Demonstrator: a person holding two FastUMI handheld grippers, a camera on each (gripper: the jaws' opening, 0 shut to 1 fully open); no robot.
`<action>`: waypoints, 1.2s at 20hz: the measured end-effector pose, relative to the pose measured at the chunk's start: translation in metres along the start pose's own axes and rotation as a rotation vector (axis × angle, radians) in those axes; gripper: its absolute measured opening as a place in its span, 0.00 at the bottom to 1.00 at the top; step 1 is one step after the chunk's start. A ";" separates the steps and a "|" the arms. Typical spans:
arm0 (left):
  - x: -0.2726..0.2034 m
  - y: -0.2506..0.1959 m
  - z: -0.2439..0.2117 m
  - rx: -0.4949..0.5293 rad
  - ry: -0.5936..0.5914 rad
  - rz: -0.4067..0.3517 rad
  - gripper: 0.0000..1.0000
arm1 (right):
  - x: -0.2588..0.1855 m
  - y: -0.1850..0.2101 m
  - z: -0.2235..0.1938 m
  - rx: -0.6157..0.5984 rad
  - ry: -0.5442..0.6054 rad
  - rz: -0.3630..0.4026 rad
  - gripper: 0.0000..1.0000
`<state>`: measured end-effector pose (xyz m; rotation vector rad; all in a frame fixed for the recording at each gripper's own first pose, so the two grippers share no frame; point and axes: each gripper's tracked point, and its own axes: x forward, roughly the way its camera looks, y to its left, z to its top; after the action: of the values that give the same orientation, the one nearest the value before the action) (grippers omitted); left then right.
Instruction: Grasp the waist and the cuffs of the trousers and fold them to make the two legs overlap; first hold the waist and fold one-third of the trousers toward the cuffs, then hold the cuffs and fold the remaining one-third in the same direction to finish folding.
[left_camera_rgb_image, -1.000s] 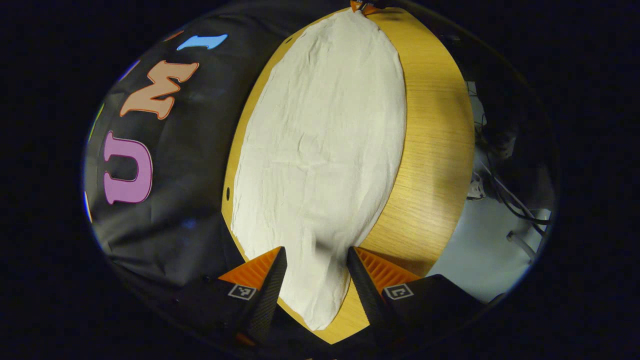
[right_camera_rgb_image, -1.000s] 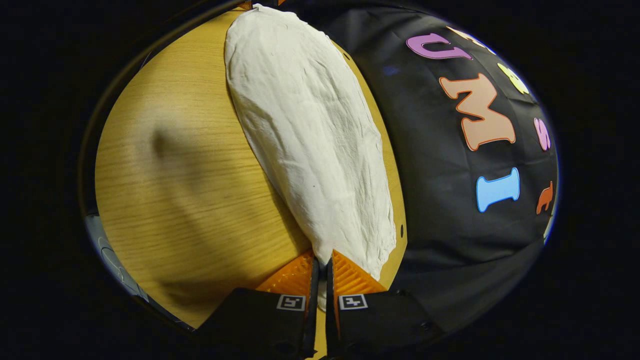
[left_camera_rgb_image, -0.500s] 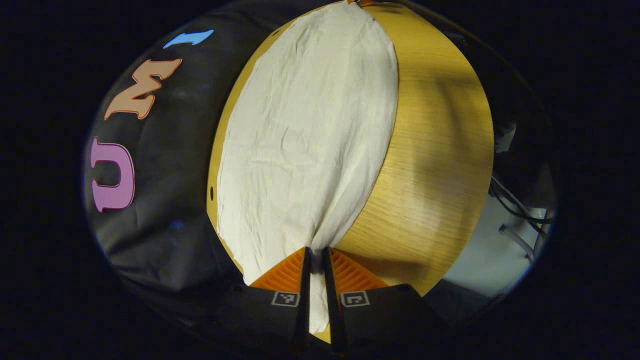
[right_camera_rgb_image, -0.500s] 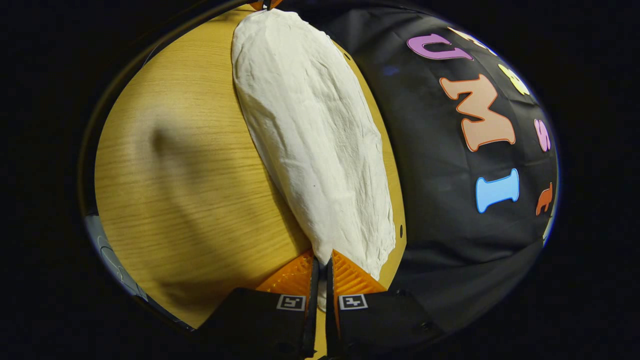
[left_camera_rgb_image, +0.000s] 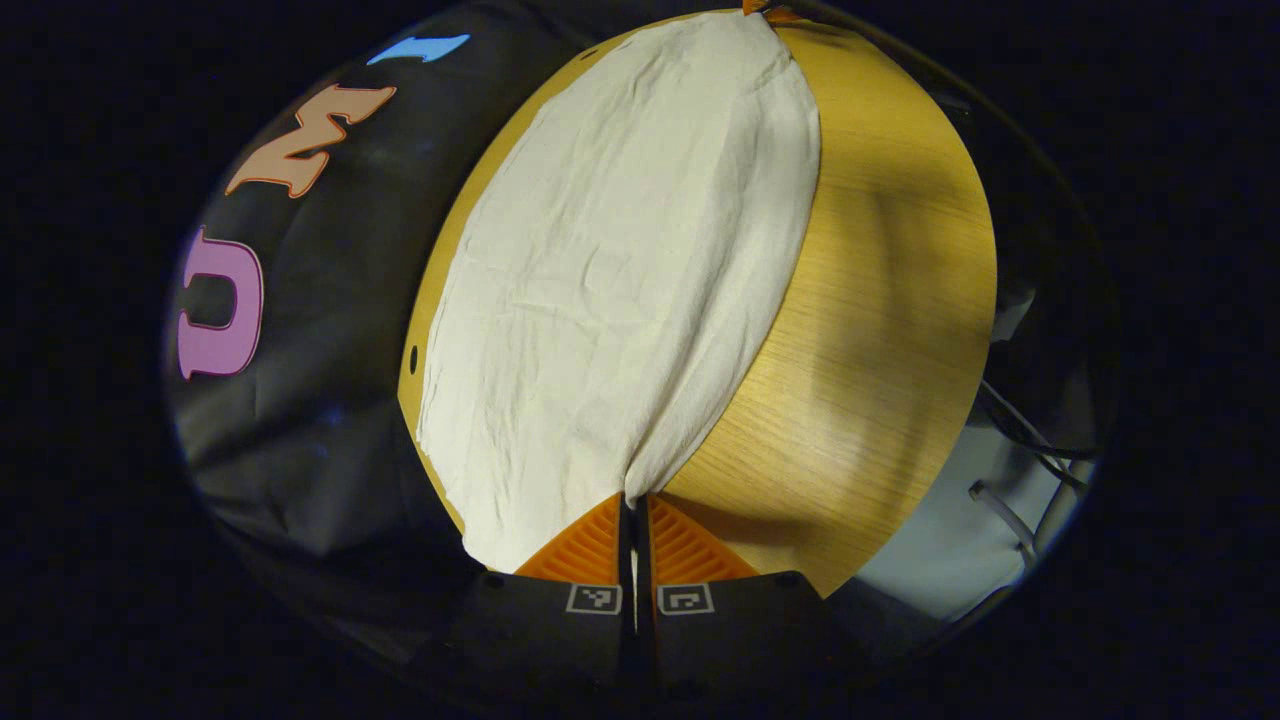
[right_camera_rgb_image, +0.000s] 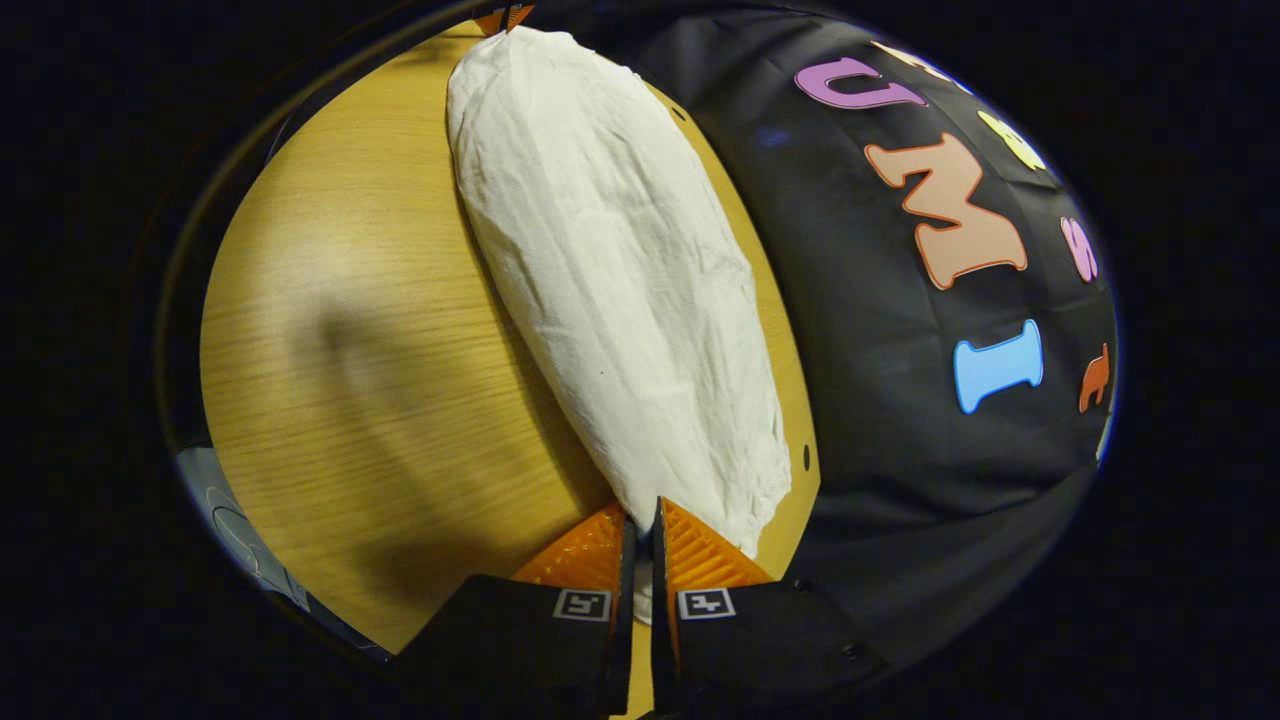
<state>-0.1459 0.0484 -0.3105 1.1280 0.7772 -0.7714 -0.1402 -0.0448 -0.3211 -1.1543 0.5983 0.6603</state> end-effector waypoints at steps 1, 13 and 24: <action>-0.005 0.005 0.004 0.009 -0.002 0.021 0.00 | -0.001 -0.009 0.002 0.004 -0.007 -0.014 0.10; -0.018 0.109 0.026 -0.041 0.026 0.208 0.00 | 0.000 -0.098 0.033 0.068 -0.097 -0.147 0.10; 0.010 0.207 0.054 -0.063 -0.053 0.286 0.00 | 0.035 -0.180 0.064 0.107 -0.070 -0.277 0.10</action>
<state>0.0419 0.0459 -0.2073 1.1281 0.5761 -0.5308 0.0221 -0.0254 -0.2154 -1.0844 0.4003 0.4247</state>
